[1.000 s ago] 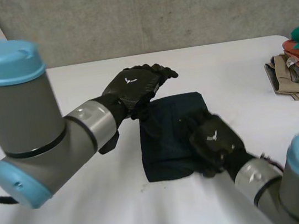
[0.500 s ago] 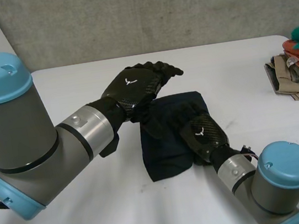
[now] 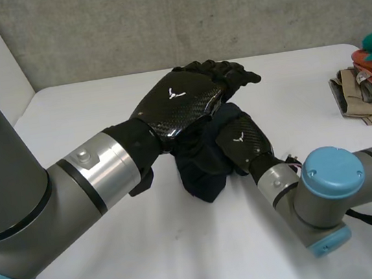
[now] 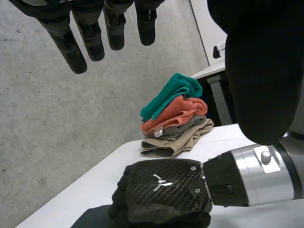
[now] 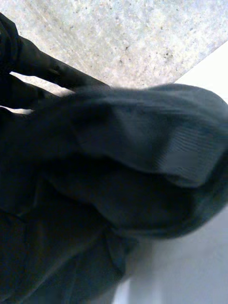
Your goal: Fold the laundry.
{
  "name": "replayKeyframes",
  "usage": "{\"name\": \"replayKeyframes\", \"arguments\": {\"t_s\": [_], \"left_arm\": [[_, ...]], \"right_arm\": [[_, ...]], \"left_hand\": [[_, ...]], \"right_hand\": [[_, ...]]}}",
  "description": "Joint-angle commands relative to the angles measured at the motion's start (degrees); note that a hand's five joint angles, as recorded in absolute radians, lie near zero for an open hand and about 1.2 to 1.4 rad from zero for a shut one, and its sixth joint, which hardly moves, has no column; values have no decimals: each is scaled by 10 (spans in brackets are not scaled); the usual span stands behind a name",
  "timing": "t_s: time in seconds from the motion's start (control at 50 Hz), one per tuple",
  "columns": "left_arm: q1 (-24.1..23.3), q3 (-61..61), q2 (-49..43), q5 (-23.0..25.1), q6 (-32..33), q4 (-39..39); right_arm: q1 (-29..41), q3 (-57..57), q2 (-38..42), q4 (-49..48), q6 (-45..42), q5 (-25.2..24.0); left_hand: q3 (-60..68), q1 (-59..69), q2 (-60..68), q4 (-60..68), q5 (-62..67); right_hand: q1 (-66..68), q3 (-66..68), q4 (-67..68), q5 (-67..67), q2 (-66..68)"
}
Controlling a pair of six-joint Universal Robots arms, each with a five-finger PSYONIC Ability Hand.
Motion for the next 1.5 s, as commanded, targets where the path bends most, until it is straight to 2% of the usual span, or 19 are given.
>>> {"name": "replayKeyframes", "arguments": {"t_s": [0.02,0.14,0.22,0.5,0.64,0.74,0.82,0.9,1.04,1.12,1.24,1.36,1.5], "left_arm": [[2,2,-1,-2,-3,0],[3,4,3,-3,-3,0],[4,4,22,-4,-4,2],[6,1,51,-6,-6,7],[3,0,56,-6,-7,7],[3,-4,56,-6,-7,7],[3,-9,56,-5,-7,9],[3,-10,57,-5,-7,9],[2,-11,64,-5,-7,9],[0,-17,65,-4,-6,10],[0,-19,65,-4,-6,18],[0,-19,63,-4,-6,18],[0,-22,62,-4,-6,18]], "right_arm": [[-4,-46,3,27,4,-1],[-9,-55,-47,32,37,-3],[-42,-83,-83,33,91,-21],[-147,-272,-93,34,161,-43],[-249,-372,-112,54,233,-41],[-352,-421,-110,57,320,-50],[-411,-425,-90,53,362,-79],[-476,-420,-38,48,426,-148],[-564,-381,61,12,469,-273],[-599,-338,88,-23,469,-301],[-624,-281,92,-76,468,-312],[-626,-233,68,-91,462,-340],[-620,-197,30,-83,433,-333]], "left_hand": [[-8,2,-4,-4,-15],[-8,2,-4,-4,-15],[-11,-1,-7,-8,-19],[-15,-5,-10,-11,-22],[-15,-5,-10,-11,-22],[-15,-5,-10,-11,-22],[-15,-5,-10,-11,-22],[-15,-5,-10,-11,-22],[-15,-5,-10,-11,-22],[-15,-5,-10,-11,-22],[-15,-5,-10,-11,-22],[-15,-5,-10,-11,-22],[-15,-5,-10,-11,-22]], "right_hand": [[237,179,178,216,172],[237,179,178,216,172],[237,179,178,216,172],[237,179,178,216,172],[237,179,178,216,172],[237,179,178,216,172],[237,179,178,216,172],[237,179,178,216,172],[237,179,178,216,172],[237,179,178,216,172],[237,179,178,216,172],[237,179,178,216,172],[237,179,178,216,172]]}}
